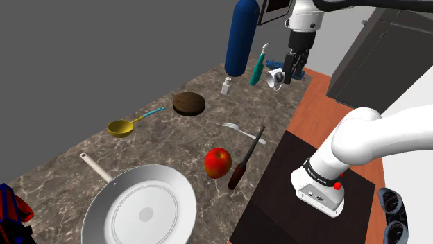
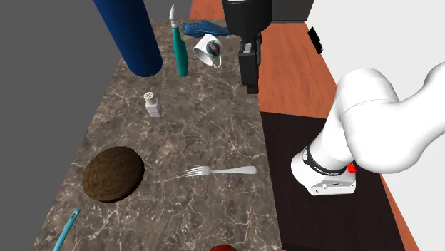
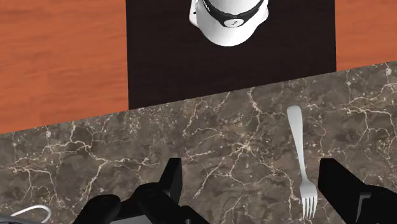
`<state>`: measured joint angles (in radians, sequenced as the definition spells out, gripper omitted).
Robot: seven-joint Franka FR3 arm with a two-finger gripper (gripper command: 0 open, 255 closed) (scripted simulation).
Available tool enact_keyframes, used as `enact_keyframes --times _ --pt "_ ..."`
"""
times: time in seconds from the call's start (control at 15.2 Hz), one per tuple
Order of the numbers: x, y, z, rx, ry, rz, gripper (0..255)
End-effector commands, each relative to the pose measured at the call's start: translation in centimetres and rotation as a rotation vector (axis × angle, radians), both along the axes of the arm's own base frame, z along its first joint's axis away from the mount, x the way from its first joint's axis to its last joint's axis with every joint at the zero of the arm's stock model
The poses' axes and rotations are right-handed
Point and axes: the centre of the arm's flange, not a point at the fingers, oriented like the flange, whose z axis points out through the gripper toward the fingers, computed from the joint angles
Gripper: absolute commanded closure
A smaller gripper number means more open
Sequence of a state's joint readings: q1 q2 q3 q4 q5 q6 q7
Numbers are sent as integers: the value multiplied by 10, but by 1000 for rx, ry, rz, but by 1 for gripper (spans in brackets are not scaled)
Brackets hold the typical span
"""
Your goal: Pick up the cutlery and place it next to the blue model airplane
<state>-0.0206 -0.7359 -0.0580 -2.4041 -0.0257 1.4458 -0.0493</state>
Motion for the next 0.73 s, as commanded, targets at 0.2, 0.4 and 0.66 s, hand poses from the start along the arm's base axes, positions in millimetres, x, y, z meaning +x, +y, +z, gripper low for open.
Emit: enact_keyframes --times 0.2,0.4,0.66 --pt "7 22 -32 -1 -13 35 0" --pt "14 45 -64 -2 -25 71 0" --pt "22 75 -106 -3 -42 118 0"
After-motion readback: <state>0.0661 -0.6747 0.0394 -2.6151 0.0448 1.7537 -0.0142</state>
